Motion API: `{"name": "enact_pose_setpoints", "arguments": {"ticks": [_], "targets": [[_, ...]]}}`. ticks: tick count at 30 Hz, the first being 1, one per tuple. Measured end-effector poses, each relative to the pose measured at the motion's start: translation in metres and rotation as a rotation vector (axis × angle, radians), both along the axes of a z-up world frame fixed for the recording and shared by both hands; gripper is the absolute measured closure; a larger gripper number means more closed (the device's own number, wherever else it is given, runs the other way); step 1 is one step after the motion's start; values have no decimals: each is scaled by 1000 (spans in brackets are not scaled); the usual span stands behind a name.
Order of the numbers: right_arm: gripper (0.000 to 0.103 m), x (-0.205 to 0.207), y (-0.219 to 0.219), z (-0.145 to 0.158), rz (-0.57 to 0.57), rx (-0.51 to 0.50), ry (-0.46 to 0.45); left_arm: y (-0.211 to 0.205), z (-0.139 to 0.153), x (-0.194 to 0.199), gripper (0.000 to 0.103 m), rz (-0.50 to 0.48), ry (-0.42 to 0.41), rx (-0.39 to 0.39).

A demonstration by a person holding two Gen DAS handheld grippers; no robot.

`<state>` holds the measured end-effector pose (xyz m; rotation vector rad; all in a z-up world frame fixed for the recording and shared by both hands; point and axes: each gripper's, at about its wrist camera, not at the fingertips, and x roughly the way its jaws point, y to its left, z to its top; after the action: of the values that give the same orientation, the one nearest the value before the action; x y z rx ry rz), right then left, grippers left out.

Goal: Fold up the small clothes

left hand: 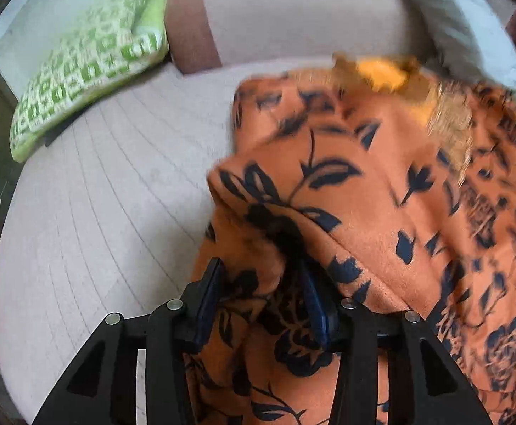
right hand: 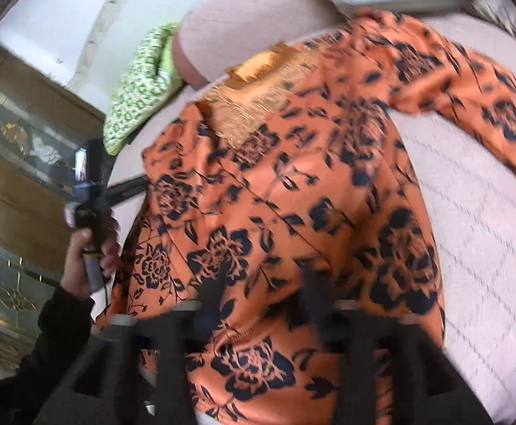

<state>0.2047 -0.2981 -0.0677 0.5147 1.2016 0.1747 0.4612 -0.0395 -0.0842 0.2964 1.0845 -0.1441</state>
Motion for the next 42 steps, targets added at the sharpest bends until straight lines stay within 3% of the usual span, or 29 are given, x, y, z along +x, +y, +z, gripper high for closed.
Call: {"name": "enact_pose_setpoints", "arguments": {"ticks": [4, 7, 8, 9, 11, 13, 15, 19, 21, 22, 26, 30, 34, 37, 39, 42], "targets": [[42, 11, 11, -28, 15, -88, 96, -7, -4, 7, 68, -17, -27, 22], [48, 17, 26, -39, 58, -232, 128, -6, -5, 13, 67, -14, -18, 11], [54, 17, 28, -38, 56, -260, 121, -4, -5, 14, 67, -11, -16, 6], [70, 17, 28, -36, 51, -271, 119, -1, -5, 15, 66, -6, -11, -5], [90, 18, 26, -35, 43, -262, 121, 2, -4, 17, 66, 1, -5, -18], [96, 19, 27, -33, 51, -267, 116, 4, -4, 19, 70, 7, -9, -17], [98, 18, 30, -20, 63, -275, 94, 3, -3, 16, 82, 13, -19, 7], [98, -3, 10, 26, 1, -281, 7, 10, 2, 16, 88, 45, -30, -2], [98, -14, -5, 35, -41, -285, 1, 13, 3, 18, 94, 67, -27, -7], [98, -19, -11, 34, -62, -278, 11, 14, 1, 19, 94, 70, -19, -12], [98, -26, -22, -16, -78, -250, 150, 11, 1, 20, 95, 68, -17, 27], [98, -27, -27, 7, -100, -273, 81, 25, 14, 20, 95, 123, -60, 40], [97, -26, -28, -20, -77, -248, 160, 26, -2, 28, 92, 136, -6, 59], [88, -28, -28, -10, -91, -237, 108, 24, 11, 22, 91, 125, -12, 29], [62, -31, -32, -1, -114, -222, 56, 25, 23, 11, 80, 126, -34, 7], [59, -35, -37, 11, -147, -193, -6, 25, 45, -30, 71, 143, -120, -5]]}}
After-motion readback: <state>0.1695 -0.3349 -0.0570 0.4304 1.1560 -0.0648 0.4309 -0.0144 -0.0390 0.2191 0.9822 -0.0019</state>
